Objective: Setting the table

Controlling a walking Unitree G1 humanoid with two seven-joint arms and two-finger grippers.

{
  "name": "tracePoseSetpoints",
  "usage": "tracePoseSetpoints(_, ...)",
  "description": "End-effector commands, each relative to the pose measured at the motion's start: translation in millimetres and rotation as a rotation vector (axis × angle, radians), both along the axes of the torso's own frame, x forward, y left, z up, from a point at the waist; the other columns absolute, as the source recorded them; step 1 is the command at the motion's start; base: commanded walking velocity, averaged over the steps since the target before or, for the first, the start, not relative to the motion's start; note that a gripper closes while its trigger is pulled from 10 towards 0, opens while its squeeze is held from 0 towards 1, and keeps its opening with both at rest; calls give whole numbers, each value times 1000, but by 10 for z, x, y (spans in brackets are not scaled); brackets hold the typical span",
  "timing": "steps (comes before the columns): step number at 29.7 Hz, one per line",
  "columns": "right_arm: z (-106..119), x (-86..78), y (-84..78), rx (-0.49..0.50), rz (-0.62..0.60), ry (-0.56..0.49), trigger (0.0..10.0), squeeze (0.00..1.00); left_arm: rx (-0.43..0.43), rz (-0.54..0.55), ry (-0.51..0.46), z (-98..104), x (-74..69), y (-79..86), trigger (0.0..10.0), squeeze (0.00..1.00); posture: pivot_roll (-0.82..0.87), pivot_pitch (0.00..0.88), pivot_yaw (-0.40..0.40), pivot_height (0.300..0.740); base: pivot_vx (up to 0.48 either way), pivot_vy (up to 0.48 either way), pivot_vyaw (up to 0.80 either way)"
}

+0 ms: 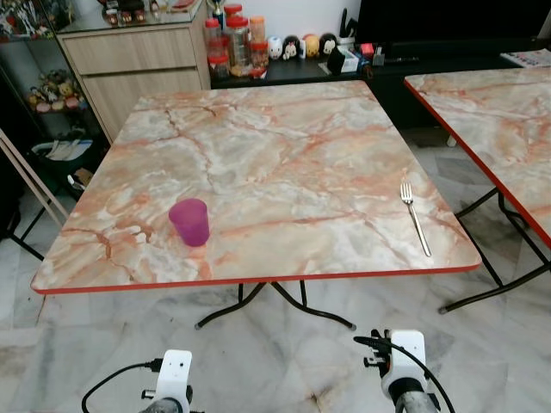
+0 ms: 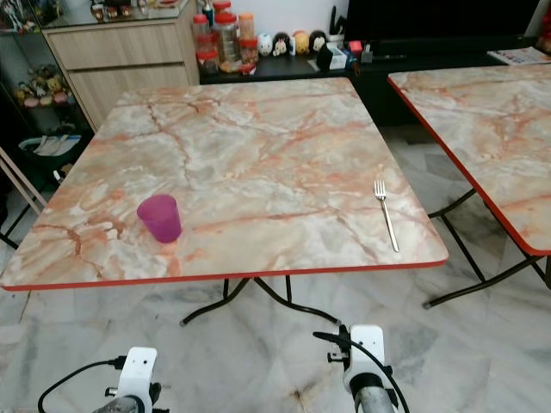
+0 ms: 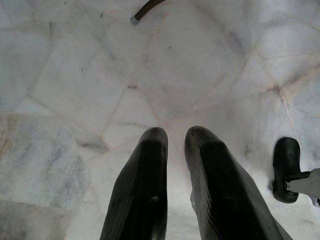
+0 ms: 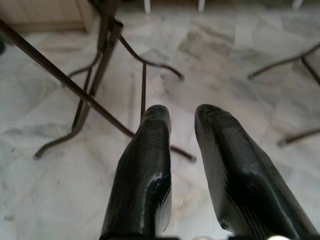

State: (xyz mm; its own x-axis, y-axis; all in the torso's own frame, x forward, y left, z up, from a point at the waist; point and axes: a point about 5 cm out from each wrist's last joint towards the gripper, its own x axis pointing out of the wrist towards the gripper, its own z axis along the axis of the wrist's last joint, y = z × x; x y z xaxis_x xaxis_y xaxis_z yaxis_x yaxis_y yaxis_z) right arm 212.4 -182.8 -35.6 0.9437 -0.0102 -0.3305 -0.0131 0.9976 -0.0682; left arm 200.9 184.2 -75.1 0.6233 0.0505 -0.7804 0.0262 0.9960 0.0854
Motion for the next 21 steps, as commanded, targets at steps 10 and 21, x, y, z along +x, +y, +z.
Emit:
tracePoseSetpoints(10, 359, 177, 118, -50, 89, -221, 10000, 0, -2, 7, 3, -10, -21, 8, 10000, 0, -82, 0, 42, 740, 0, 0, 0)
tracePoseSetpoints(21, 760, 471, 223, -30, 94, -372, 10000, 0, -1, 17, -14, 6, 3, 16, 10000, 0, -84, 0, 46, 740, 0, 0, 0)
